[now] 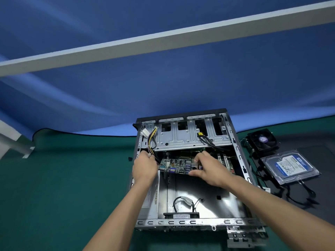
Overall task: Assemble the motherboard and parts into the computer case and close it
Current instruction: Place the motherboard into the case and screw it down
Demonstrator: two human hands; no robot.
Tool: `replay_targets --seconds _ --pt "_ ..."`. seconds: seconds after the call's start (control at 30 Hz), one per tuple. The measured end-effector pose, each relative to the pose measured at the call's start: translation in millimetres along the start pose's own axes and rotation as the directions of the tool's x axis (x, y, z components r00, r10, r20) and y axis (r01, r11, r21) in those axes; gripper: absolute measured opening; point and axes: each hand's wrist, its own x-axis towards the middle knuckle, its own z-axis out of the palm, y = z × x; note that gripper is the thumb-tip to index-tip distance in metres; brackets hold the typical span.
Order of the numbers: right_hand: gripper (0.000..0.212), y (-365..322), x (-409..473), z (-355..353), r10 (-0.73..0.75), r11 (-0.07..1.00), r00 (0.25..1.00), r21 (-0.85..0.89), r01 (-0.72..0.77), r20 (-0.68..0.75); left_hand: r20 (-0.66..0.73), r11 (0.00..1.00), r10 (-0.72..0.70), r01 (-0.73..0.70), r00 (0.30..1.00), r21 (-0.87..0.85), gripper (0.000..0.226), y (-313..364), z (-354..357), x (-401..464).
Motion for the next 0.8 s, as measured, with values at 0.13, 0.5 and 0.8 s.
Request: replay_targets --seconds 0.13,0.5,0.8 --pt "0.037 1.5 0.7 2.3 0.014 0.999 1.0 0.034 -0.014 -0.008 0.01 0.993 -0.041 0.04 0.999 0.108 0.016 9.2 6.4 -3.0" --pt "0.023 10.2 -3.3 4.1 0.092 0.97 0.994 0.229 -0.075 -0.062 -0.145 0.999 -0.037 0.034 0.989 -0.024 0.023 -4.0 12.5 4.3" --pt "0.025 14.1 1.9 -3.4 0.052 0.979 0.998 0.198 -0.047 -0.022 -0.015 0.912 0.004 -0.01 1.0 -0.41 0.018 -16.9 3.4 -4.9"
